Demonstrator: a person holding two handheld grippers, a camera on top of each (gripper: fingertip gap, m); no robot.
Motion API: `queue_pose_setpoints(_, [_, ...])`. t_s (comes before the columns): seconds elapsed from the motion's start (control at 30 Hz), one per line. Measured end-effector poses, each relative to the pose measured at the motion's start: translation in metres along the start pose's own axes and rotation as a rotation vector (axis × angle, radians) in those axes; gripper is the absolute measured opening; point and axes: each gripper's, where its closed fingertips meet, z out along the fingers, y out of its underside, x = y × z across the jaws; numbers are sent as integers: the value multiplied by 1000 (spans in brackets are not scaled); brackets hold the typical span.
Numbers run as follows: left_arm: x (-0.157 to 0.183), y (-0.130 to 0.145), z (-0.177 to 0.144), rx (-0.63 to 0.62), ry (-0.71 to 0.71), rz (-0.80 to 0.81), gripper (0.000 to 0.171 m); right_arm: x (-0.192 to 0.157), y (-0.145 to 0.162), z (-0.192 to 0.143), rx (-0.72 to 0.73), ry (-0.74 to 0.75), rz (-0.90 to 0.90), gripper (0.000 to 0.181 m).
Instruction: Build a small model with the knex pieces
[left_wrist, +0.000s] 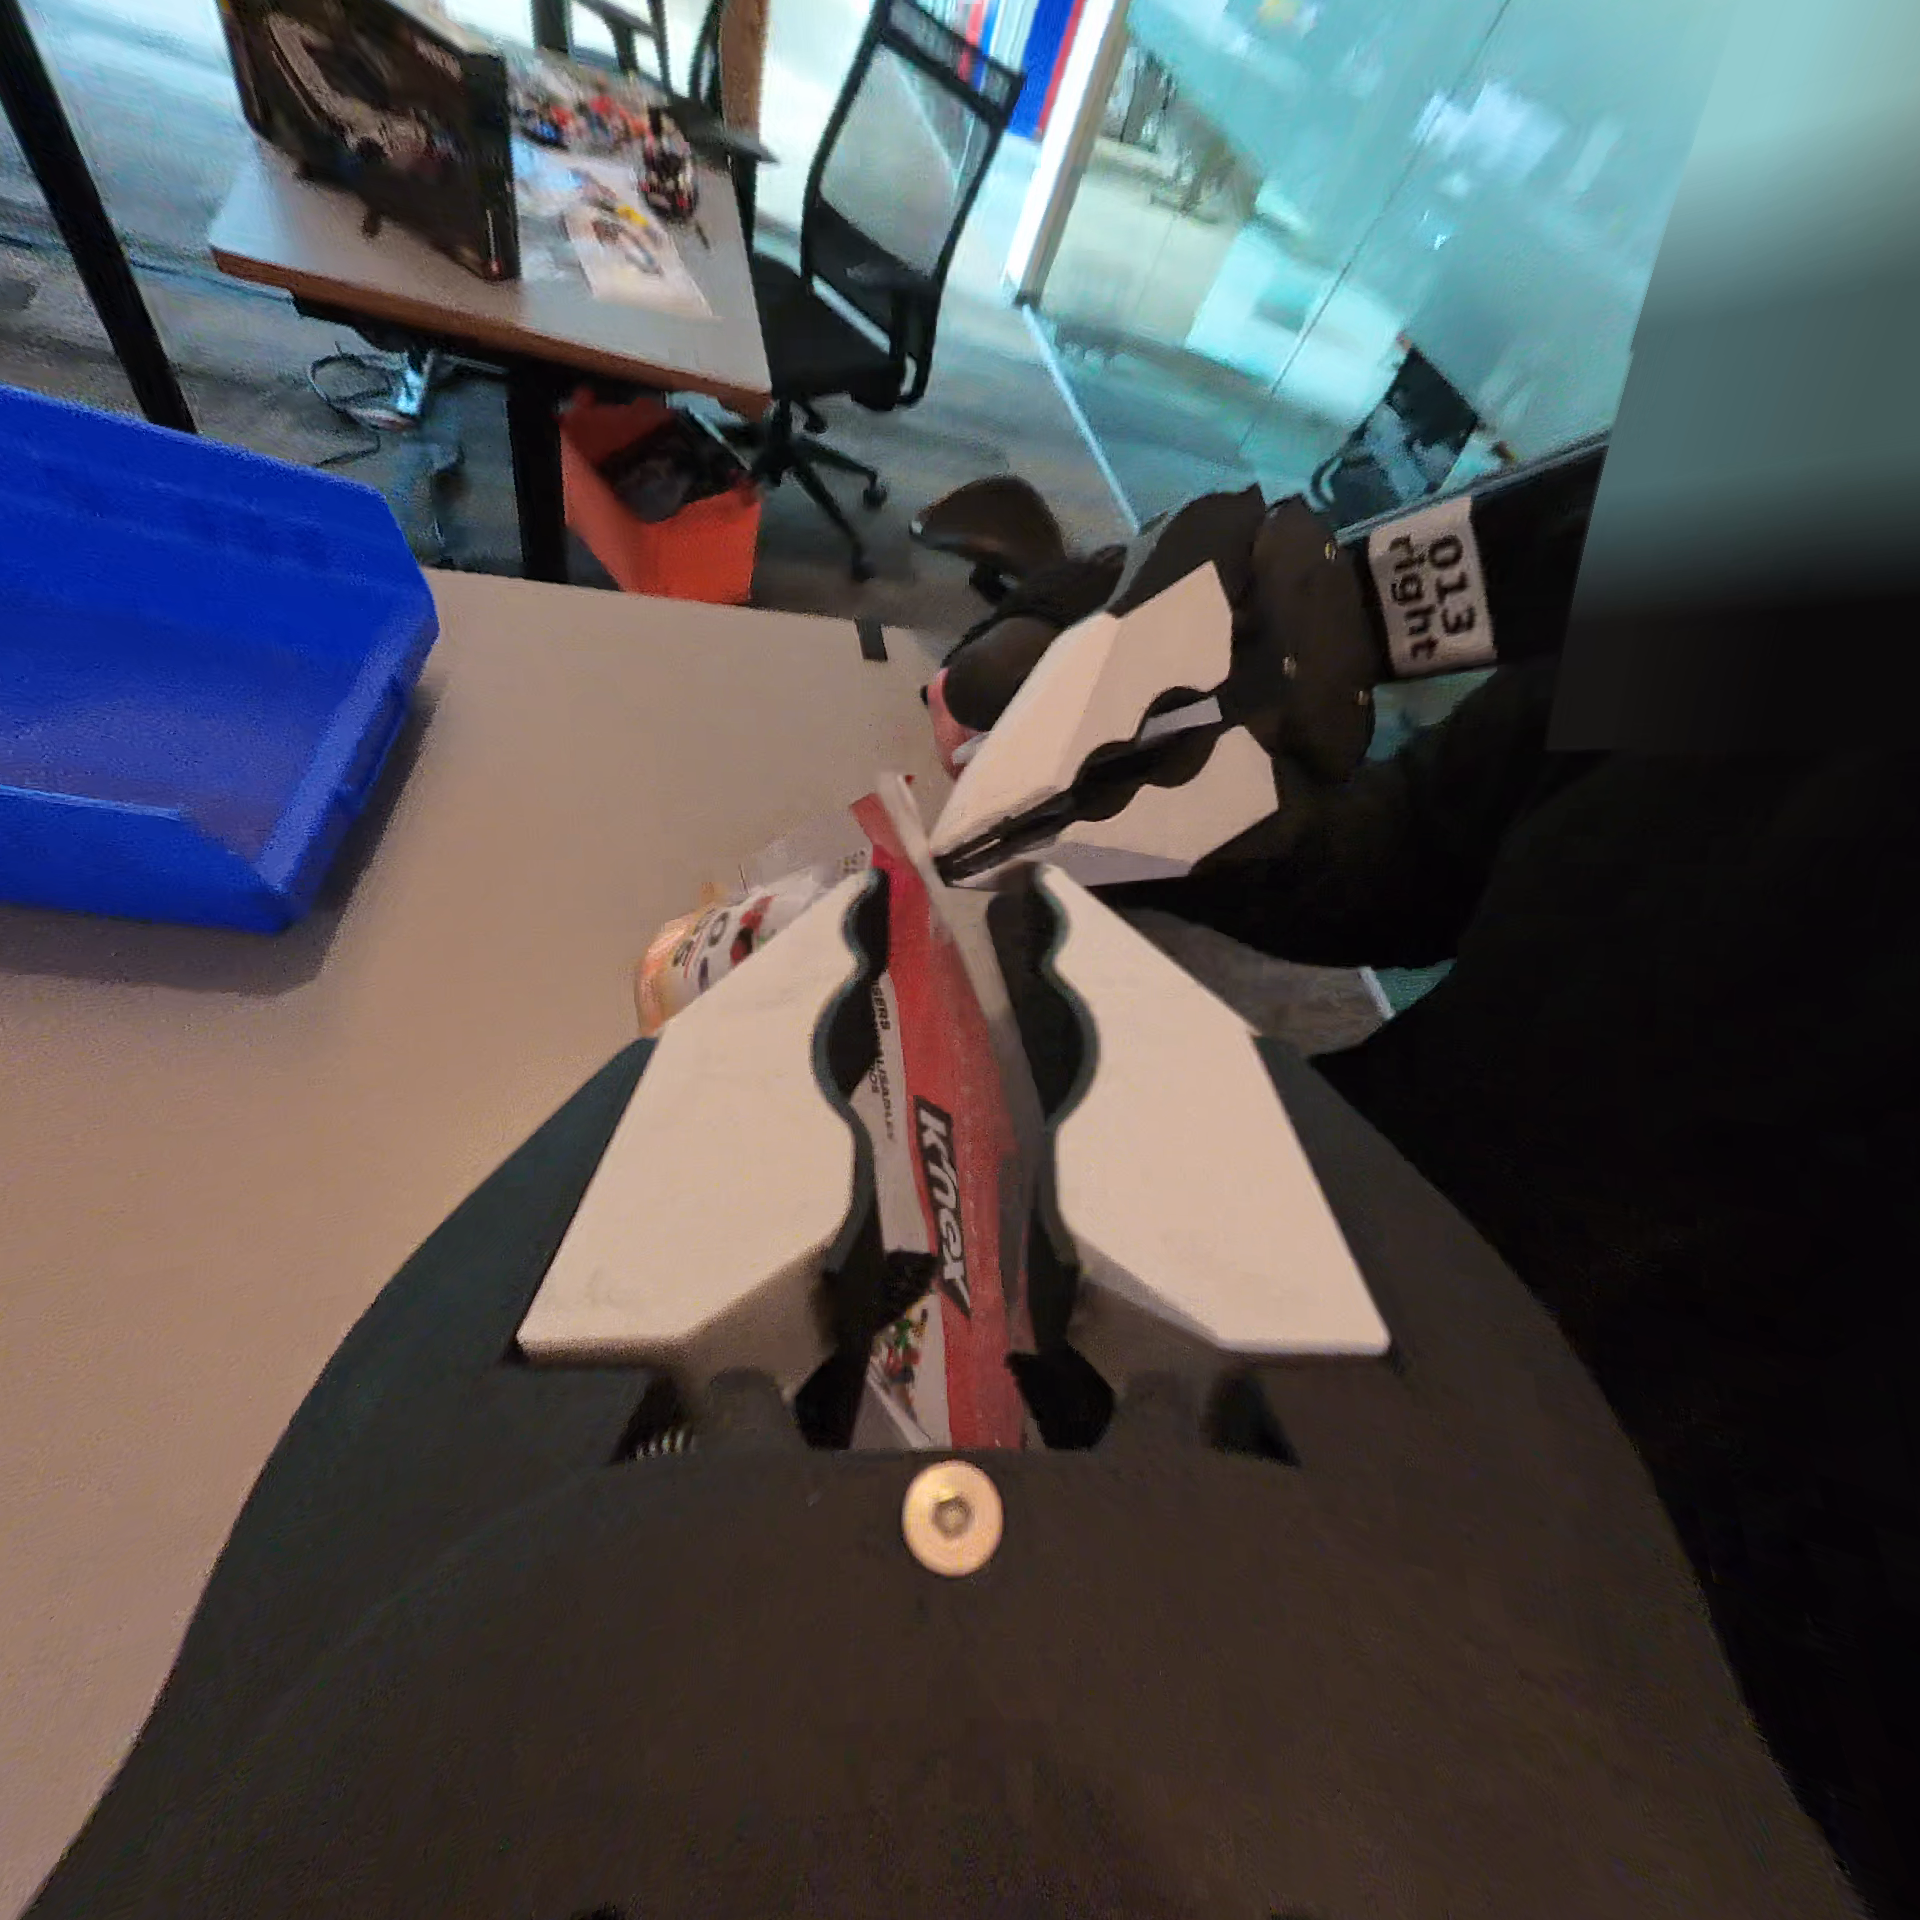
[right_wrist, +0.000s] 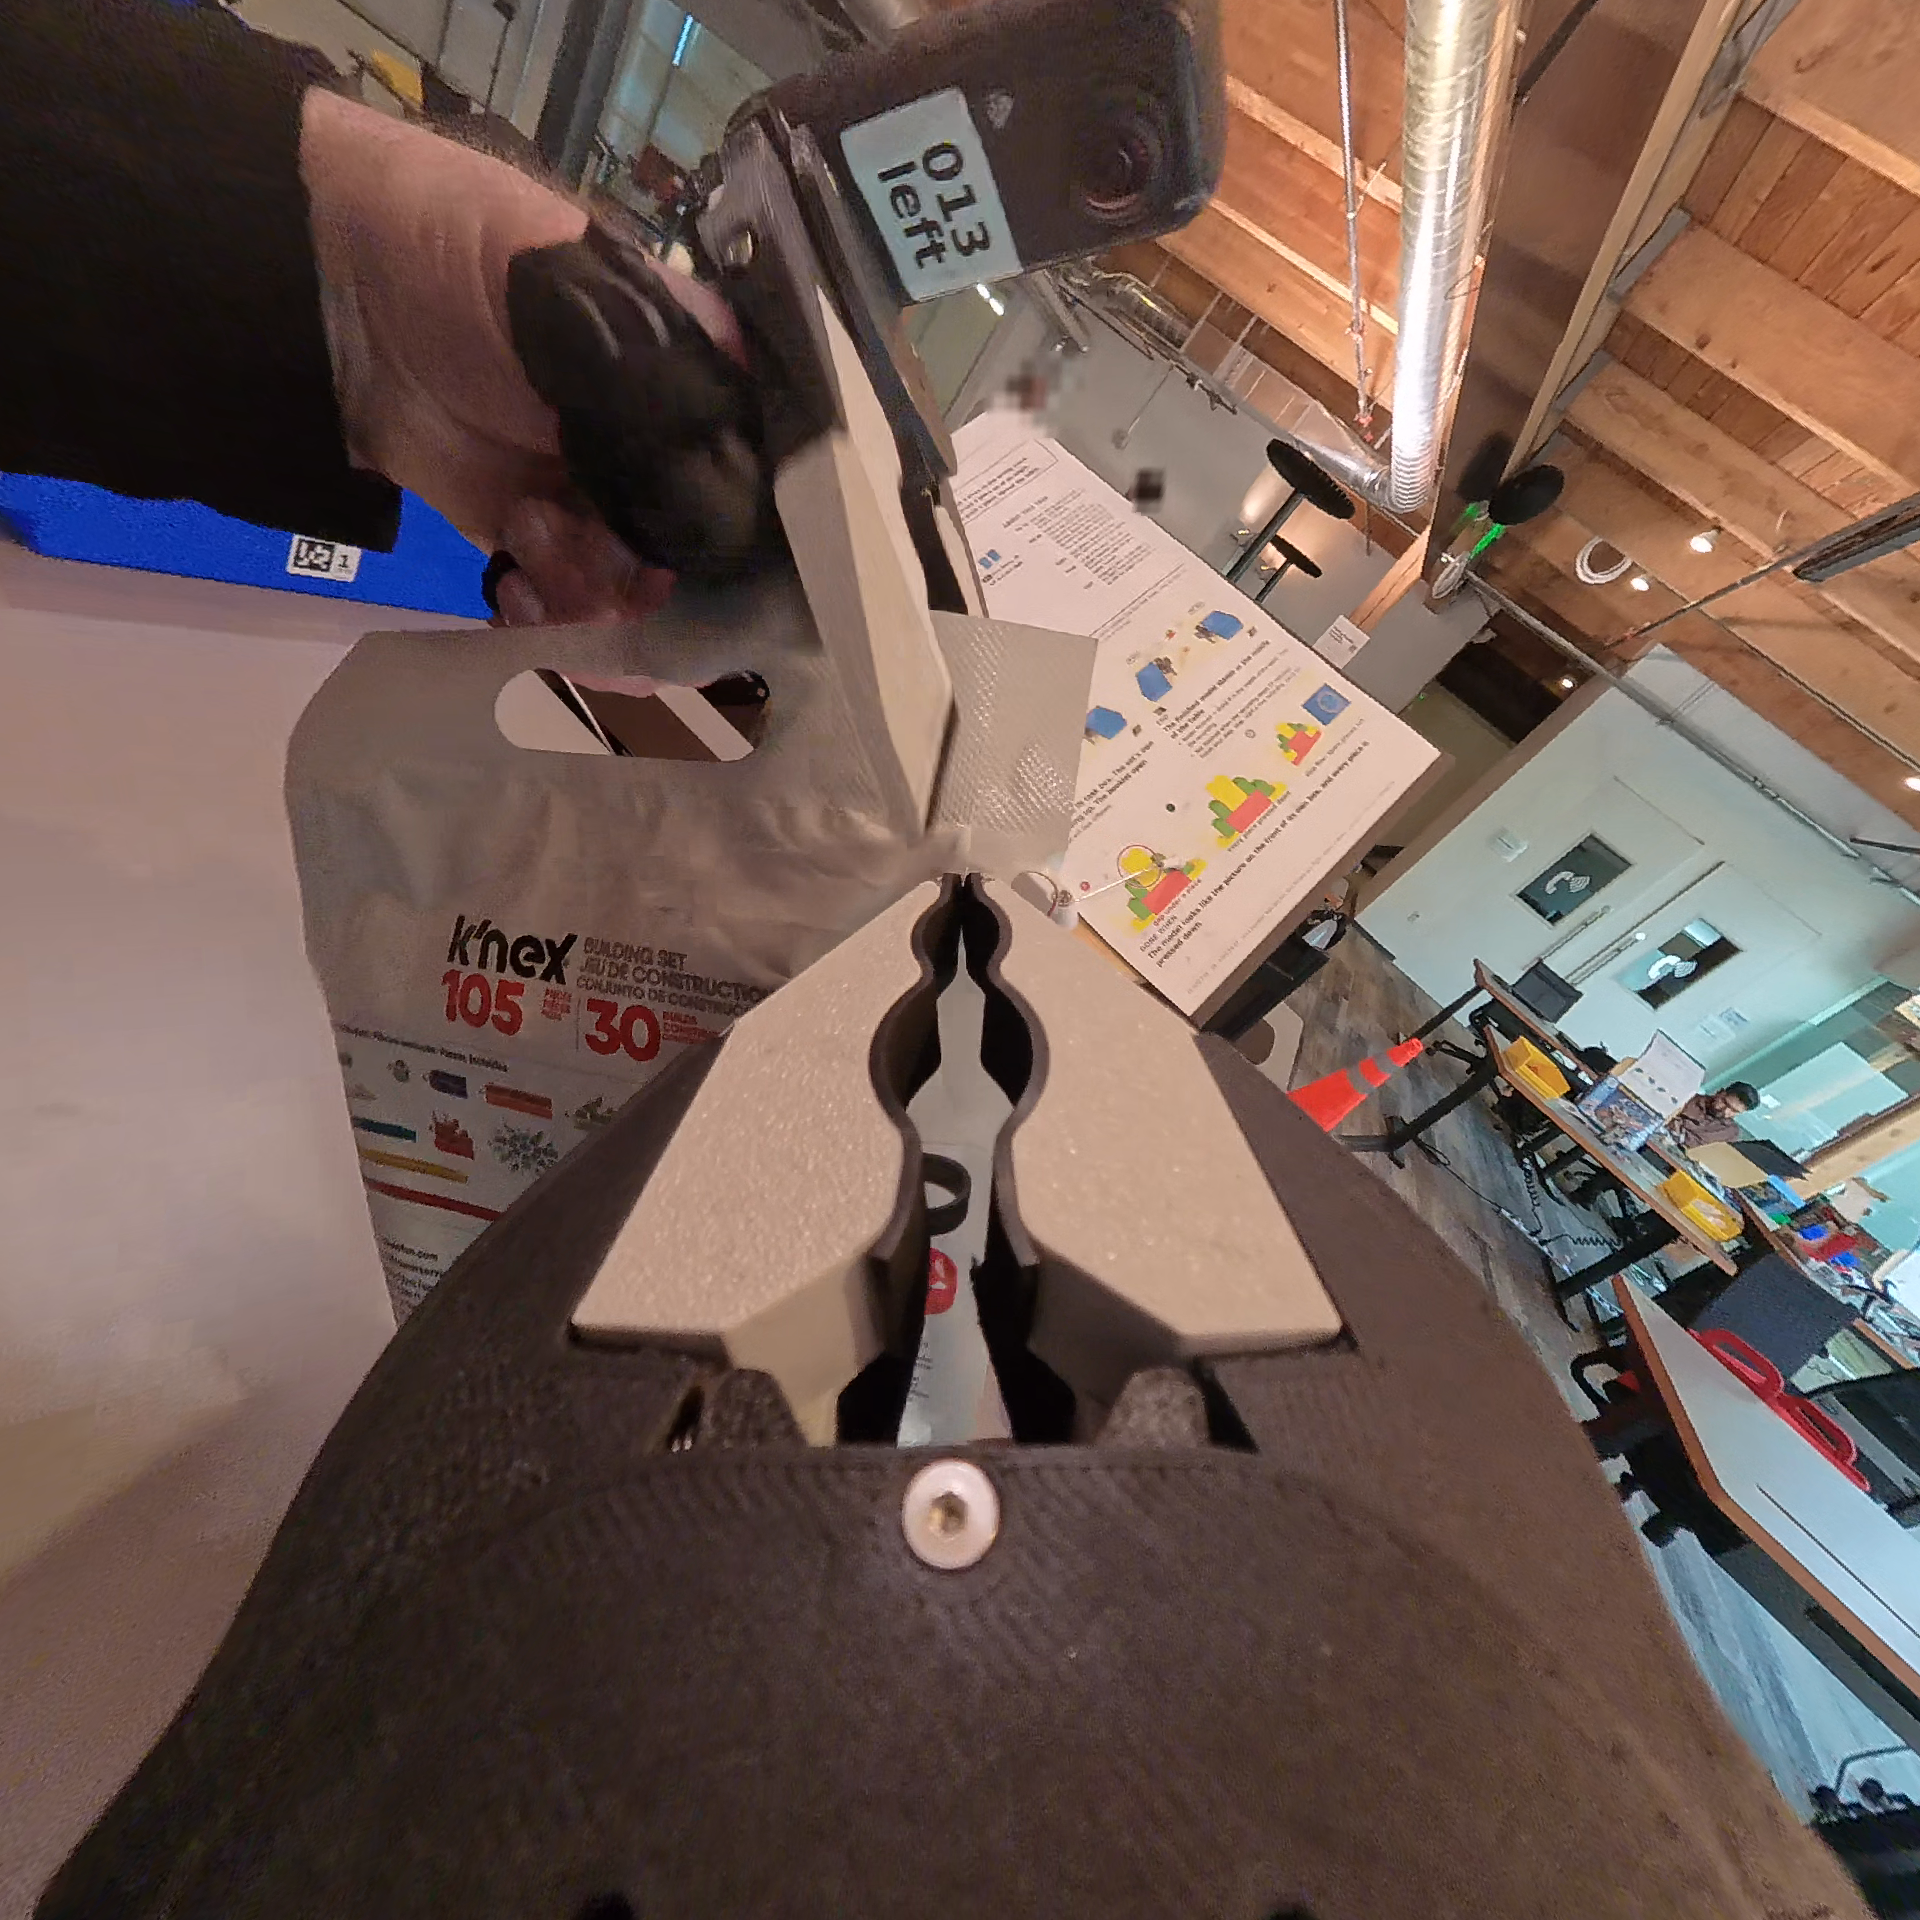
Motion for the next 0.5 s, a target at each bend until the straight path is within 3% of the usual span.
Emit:
queue_pose_setpoints(0.1, [-5, 0, -4, 37, -73, 22, 0, -1, 1, 2, 4, -5, 24, 0])
queue_pose_setpoints(0.3, [1, 7, -6, 78, -55, 5, 0, -9, -2, -3, 88, -140, 243, 0])
queue_pose_setpoints(0.4, [3, 10, -10, 90, -22, -1, 0, 4, -5, -9, 130, -172, 383, 46])
queue_pose_setpoints(0.43, [6, 10, -9, 87, -13, 20, 0, 4, -3, -8, 124, -202, 417, 50])
queue_pose_setpoints(0.5, [12, 10, -6, 75, 7, 41, 0, -1, 1, -6, 127, -314, 523, 39])
